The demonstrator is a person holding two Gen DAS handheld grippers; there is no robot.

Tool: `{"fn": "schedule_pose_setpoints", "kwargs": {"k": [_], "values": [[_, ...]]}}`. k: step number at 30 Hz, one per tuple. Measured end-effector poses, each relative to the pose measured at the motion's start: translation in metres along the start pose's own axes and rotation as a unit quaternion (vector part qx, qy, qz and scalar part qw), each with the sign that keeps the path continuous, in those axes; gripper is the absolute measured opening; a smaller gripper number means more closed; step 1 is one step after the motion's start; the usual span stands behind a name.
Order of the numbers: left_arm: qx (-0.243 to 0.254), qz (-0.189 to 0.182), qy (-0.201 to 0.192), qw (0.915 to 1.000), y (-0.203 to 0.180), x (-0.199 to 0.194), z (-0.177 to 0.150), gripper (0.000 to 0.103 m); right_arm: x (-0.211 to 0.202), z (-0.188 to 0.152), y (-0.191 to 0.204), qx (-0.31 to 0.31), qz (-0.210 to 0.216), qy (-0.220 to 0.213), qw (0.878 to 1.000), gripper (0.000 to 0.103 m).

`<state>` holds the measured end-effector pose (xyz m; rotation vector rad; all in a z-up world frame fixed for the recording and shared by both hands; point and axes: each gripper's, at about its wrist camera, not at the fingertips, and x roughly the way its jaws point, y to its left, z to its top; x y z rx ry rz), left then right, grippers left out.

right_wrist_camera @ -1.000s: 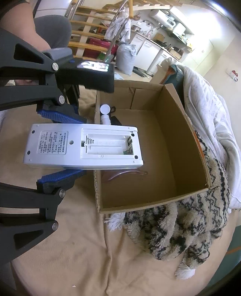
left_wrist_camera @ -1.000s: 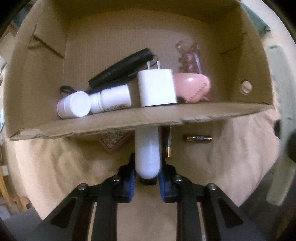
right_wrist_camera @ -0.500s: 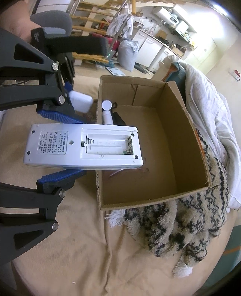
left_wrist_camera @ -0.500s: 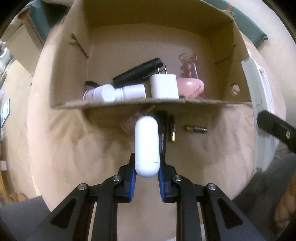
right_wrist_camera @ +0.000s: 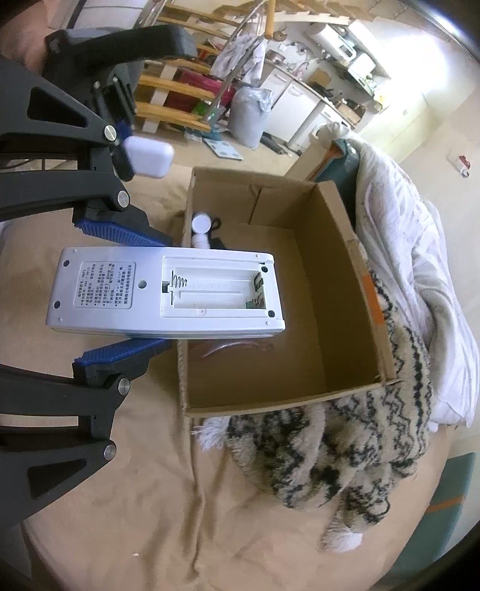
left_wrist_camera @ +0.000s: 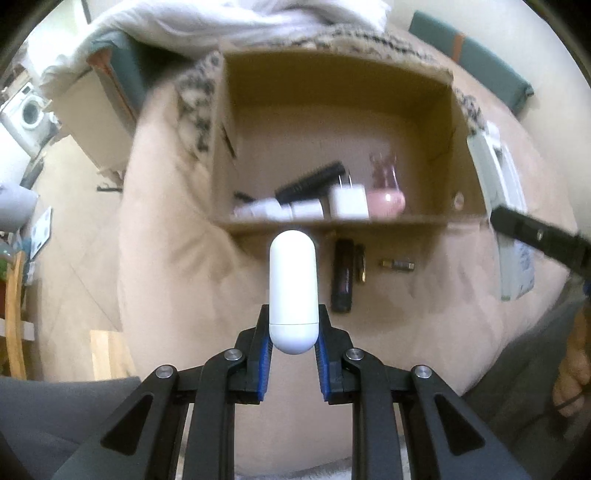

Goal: Organize rigid objects
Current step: 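Lower earbud case and charger into the box and open both tools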

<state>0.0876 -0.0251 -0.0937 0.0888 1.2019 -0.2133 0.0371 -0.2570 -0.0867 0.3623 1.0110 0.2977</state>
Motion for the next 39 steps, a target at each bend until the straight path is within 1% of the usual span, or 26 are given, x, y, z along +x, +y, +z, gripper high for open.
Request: {"fn": "schedule_pose_setpoints", "kwargs": {"k": [4,9,12,14,18,22,26,29,32,34,39], "values": [[-0.007,0.008,-0.035,0.9993,0.012,-0.02,0.028,0.019,-0.004,0.014,0.001,0.003,0.006,-0.01,1.0,0.049],[-0.015,0.003,-0.055,0.9984,0.015,-0.022,0.073,0.019,0.002,0.043,0.001,0.002,0.001,-0.022,1.0,0.049],[-0.009,0.006,-0.068,0.9976,0.011,-0.021,0.102,0.019,0.009,0.062,0.002,-0.001,-0.002,-0.027,1.0,0.049],[-0.003,0.008,-0.071,0.9974,0.007,-0.018,0.113,0.019,0.016,0.074,0.002,-0.003,-0.006,-0.028,1.0,0.049],[0.011,0.008,-0.064,0.9978,-0.005,0.001,0.137,0.019,0.038,0.092,-0.001,-0.001,-0.017,-0.019,1.0,0.049],[0.035,0.022,-0.056,0.9976,-0.017,0.029,0.144,0.019,0.066,0.097,-0.005,-0.003,-0.031,-0.003,1.0,0.049],[0.034,0.017,-0.038,0.9986,-0.019,0.055,0.139,0.019,0.088,0.09,-0.011,-0.008,-0.049,0.018,0.999,0.049],[0.032,0.012,-0.021,0.9992,-0.02,0.07,0.137,0.019,0.099,0.087,-0.013,-0.007,-0.05,0.031,0.998,0.049],[0.032,0.018,-0.023,0.999,-0.02,0.074,0.137,0.019,0.106,0.086,-0.012,-0.017,-0.058,0.036,0.998,0.049],[0.026,0.016,-0.022,0.9993,-0.018,0.074,0.137,0.019,0.109,0.085,-0.012,-0.018,-0.061,0.04,0.997,0.049],[0.024,0.024,-0.02,0.9992,-0.016,0.076,0.138,0.019,0.111,0.086,-0.012,-0.018,-0.067,0.037,0.997,0.049]]}}
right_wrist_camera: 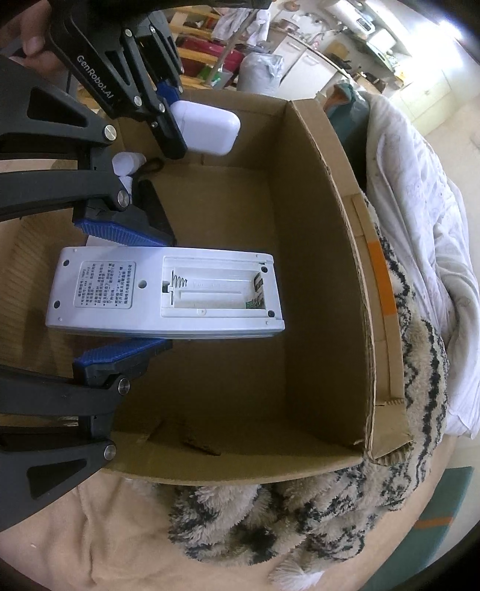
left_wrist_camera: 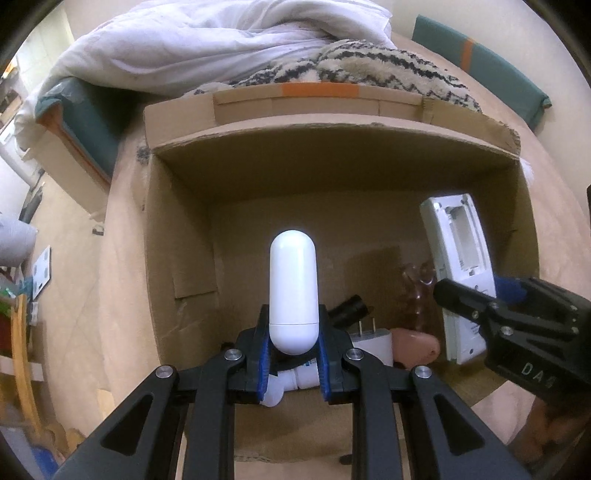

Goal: Organize rigid objects
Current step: 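Lower earbud case and charger into the box and open both tools, then withdraw both open tools from the box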

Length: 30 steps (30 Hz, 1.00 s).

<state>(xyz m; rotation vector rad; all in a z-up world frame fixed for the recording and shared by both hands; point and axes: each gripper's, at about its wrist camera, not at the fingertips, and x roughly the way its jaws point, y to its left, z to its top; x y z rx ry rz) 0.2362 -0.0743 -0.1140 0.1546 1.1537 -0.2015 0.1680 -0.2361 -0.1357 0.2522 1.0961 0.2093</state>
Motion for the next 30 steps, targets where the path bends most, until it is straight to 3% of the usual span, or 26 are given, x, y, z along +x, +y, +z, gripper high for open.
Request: {"fn": "schedule_pose_setpoints", "kwargs": {"k": [19,22,24,26,30], "values": [[0.012,0.016,0.009,0.9998,-0.005,0.006,-0.006,0.019,-0.005,0.004,-0.002,0.015,0.011,-0.016,1.0,0.047],[0.009,0.02,0.012,0.9997,-0.005,0.007,-0.006,0.033,-0.008,0.005,-0.002,0.02,0.026,-0.02,0.999,0.058],[0.007,0.025,0.007,0.9996,-0.004,0.005,-0.006,0.055,-0.008,0.005,-0.001,0.019,0.035,-0.017,0.999,0.063],[0.007,0.033,-0.004,0.9994,-0.005,0.001,-0.006,0.062,-0.008,0.006,0.002,0.017,0.041,-0.015,0.999,0.07],[0.009,0.037,-0.009,0.9992,-0.007,-0.002,-0.005,0.063,-0.009,0.007,0.006,0.011,0.043,-0.018,0.999,0.078]]}}
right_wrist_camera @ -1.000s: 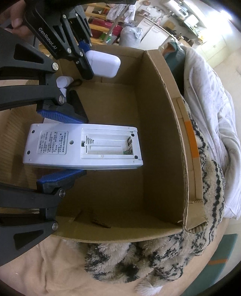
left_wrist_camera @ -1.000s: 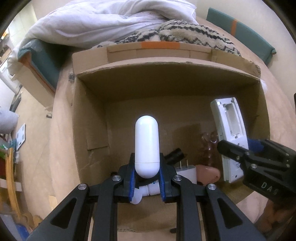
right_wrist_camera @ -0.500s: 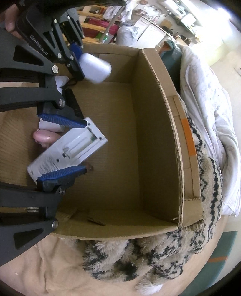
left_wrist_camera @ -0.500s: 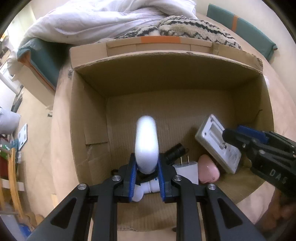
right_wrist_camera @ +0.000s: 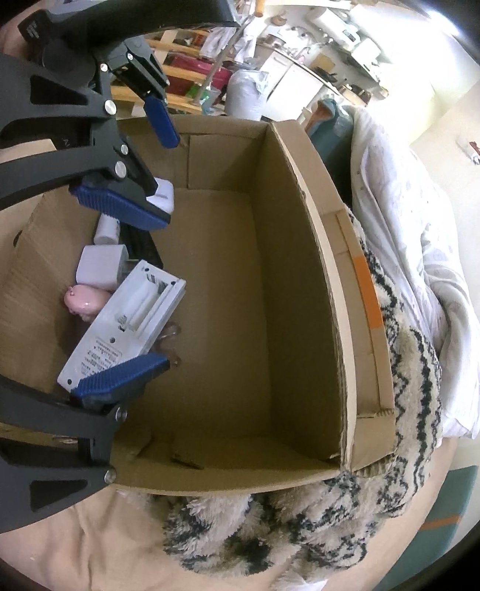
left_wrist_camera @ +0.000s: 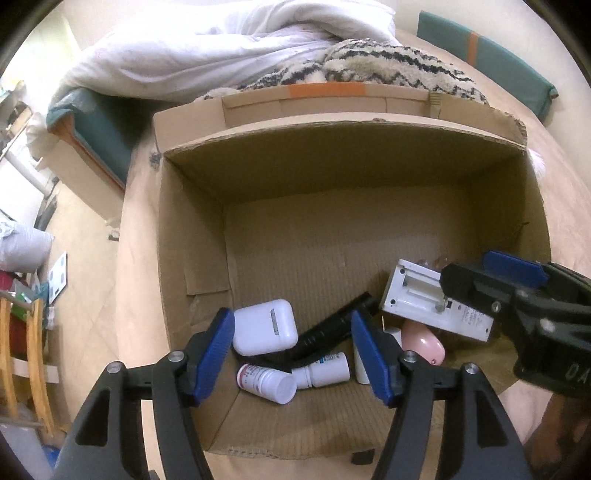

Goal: Organize rigid objects
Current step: 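Withdraw both open tools from the box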

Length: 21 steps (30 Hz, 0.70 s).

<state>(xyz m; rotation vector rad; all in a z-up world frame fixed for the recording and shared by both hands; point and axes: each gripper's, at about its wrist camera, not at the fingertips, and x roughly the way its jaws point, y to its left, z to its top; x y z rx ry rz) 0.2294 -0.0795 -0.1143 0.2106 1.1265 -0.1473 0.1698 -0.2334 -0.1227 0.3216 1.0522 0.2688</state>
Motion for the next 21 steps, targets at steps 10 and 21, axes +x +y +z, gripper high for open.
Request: {"fn": "schedule_pose_setpoints", "kwargs": {"k": [10,21], "values": [[0.012,0.024,-0.001,0.9997,-0.001,-0.016,-0.006,0.063,-0.031,-0.003,0.002,0.012,0.001,-0.038,0.999,0.103],[-0.011,0.033,-0.025,0.9991,0.015,-0.063,-0.033,0.063,-0.069,-0.031,-0.009,0.029,-0.004,-0.051,0.998,0.103]]}}
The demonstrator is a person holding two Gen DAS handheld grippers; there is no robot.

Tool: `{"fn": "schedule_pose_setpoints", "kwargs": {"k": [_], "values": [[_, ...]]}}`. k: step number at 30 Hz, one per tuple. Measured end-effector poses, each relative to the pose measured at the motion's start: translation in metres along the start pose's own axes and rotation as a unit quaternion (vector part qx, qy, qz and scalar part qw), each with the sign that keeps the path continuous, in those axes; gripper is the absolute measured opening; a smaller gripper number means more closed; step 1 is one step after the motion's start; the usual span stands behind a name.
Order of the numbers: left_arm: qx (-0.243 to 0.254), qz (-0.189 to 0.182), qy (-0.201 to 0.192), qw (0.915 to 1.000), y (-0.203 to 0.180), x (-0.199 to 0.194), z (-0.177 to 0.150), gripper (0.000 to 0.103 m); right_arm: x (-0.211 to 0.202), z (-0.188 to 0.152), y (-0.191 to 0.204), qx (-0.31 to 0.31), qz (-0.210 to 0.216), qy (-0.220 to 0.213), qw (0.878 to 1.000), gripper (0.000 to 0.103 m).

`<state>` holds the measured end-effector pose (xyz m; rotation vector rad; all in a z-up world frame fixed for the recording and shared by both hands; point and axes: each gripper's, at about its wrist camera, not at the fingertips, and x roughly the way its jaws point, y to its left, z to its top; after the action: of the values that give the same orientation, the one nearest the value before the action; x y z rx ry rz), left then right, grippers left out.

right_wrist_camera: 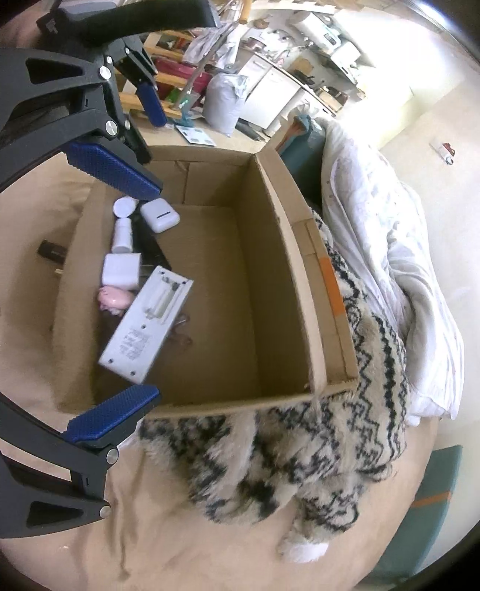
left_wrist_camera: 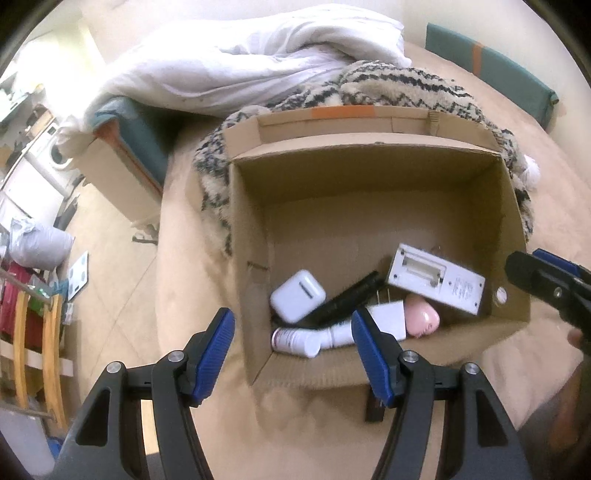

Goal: Organize rigid objects
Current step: 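Withdraw both open tools from the box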

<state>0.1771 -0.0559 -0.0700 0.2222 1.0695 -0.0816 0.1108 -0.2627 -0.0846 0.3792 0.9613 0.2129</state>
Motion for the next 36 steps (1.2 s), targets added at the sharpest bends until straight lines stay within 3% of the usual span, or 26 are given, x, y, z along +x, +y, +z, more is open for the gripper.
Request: {"fn": "schedule_pose_setpoints", "kwargs": {"k": [9,19,34,36], "values": [[-0.041,-0.002,0.004,0.9991,0.025,-0.014,-0.034,0.063,-0.016,-0.035,-0.003,0.007,-0.01,0.011,1.0,0.103],[-0.054,-0.018,0.041,0.9975,0.029,0.002,-0.067,0.063,-0.016,-0.061,-0.011,0.016,-0.045,0.035,0.998,0.103],[-0.11,-0.036,0.044,0.9924,0.045,0.001,-0.063,0.063,0.02,-0.074,-0.045,0.112,-0.059,0.103,0.987,0.103],[-0.119,-0.04,0.043,0.9911,0.047,0.0,-0.063,0.063,0.026,-0.075,-0.049,0.121,-0.062,0.111,0.985,0.098]]}}
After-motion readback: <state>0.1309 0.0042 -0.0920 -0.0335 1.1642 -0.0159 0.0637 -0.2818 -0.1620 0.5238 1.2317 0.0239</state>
